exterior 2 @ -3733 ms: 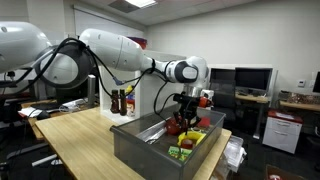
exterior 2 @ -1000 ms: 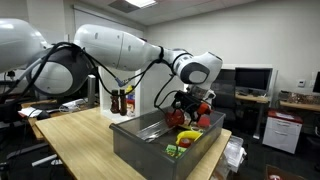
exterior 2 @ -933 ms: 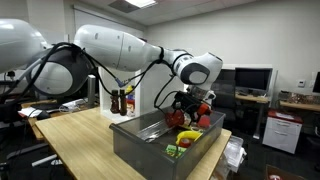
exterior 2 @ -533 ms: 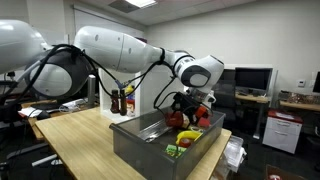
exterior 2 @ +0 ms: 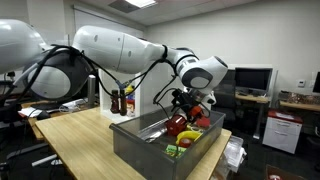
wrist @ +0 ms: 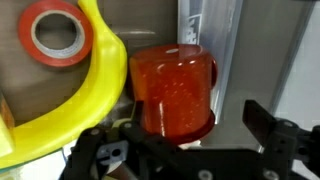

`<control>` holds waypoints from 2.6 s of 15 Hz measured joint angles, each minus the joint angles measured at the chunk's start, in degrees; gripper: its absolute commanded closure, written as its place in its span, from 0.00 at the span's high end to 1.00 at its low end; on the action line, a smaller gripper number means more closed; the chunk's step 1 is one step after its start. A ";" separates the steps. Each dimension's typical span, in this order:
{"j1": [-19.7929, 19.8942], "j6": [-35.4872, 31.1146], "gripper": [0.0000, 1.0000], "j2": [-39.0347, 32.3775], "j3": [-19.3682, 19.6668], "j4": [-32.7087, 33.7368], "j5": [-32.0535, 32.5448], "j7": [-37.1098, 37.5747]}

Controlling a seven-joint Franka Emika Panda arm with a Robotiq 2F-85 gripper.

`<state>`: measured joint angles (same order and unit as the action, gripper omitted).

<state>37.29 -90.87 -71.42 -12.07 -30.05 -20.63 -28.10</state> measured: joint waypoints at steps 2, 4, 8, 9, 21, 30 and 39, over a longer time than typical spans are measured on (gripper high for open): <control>0.40 0.01 1.00 -0.19 -0.57 0.00 -1.52 2.04; 0.80 0.01 1.00 -0.44 -1.01 0.00 -2.81 3.82; 1.39 0.04 1.00 -0.69 -1.38 0.00 -4.07 6.37; 1.41 0.04 1.00 -0.69 -1.39 0.00 -4.17 6.99; 2.50 -0.08 1.00 -1.11 -2.26 0.00 -8.35 16.09; 3.25 -0.08 1.00 -1.61 -3.77 0.00 -10.64 16.29; 3.12 -0.10 1.00 -1.69 -3.10 0.00 -10.64 18.08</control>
<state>40.42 -90.97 -73.10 -15.17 -30.05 -31.27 -10.02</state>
